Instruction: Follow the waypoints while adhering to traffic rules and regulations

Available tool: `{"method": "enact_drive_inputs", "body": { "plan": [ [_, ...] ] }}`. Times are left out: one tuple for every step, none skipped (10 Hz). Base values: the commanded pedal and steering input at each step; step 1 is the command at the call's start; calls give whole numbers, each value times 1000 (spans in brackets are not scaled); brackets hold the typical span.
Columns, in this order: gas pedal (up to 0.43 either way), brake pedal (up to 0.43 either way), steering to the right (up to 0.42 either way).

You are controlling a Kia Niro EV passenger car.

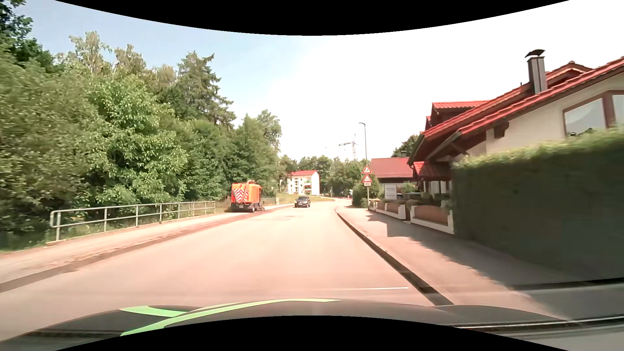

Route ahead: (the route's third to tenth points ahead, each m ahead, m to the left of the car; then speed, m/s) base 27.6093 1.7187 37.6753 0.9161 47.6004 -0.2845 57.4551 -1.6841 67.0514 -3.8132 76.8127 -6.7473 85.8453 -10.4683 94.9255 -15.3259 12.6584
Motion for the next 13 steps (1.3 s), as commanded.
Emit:
{"method": "enact_drive_inputs", "body": {
  "plan": [
    [39,0,15],
    [39,0,11],
    [39,0,9],
    [39,0,9],
    [39,0,9],
    [39,0,9],
    [39,0,9],
    [39,0,9],
    [39,0,8],
    [39,0,6],
    [39,0,5],
    [39,0,5],
    [39,0,5]
  ]
}}
